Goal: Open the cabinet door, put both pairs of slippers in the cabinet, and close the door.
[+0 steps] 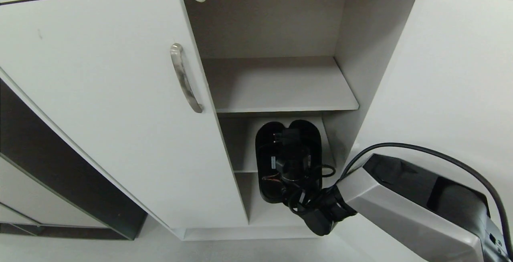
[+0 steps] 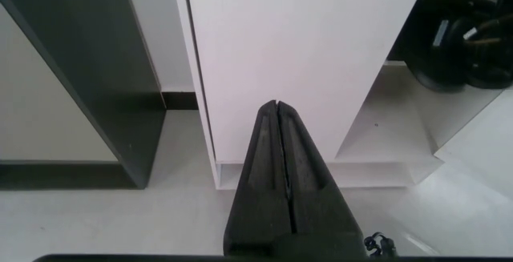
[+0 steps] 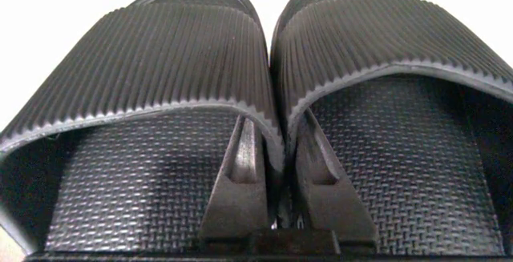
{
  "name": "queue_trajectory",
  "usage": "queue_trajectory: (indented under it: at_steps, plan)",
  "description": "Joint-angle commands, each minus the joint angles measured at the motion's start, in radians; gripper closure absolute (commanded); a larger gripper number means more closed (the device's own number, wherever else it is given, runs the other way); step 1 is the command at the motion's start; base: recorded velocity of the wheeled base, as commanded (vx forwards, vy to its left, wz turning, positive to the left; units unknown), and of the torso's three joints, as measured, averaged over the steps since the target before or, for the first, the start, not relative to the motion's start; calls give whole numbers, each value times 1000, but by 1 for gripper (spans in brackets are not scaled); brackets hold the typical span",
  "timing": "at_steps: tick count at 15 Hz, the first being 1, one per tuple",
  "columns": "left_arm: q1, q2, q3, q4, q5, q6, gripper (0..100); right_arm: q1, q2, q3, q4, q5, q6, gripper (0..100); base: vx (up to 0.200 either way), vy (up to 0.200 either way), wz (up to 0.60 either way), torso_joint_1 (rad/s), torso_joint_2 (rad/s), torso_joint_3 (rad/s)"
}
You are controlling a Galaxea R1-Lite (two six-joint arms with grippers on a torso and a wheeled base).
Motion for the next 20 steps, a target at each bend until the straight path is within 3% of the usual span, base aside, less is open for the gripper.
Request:
queue_trajectory:
  at_steps: [1, 5, 8, 19, 20]
  plan:
    - [0, 2, 0, 0, 0, 0, 100, -28, 41, -123, 71, 6, 3, 100, 0, 0, 0, 0, 0, 0]
    - [0, 2, 0, 0, 0, 0, 100, -56, 113, -344, 215, 18, 3, 100, 0, 0, 0, 0, 0, 0]
    - [0, 2, 0, 0, 0, 0, 100, -56, 150, -437, 279, 18, 3, 100, 0, 0, 0, 0, 0, 0]
    - [0, 2, 0, 0, 0, 0, 100, -67, 190, -477, 307, 17, 1, 100, 0, 0, 0, 0, 0, 0]
    - [0, 2, 0, 0, 0, 0, 100, -67, 190, -477, 307, 17, 3, 0, 0, 0, 0, 0, 0, 0]
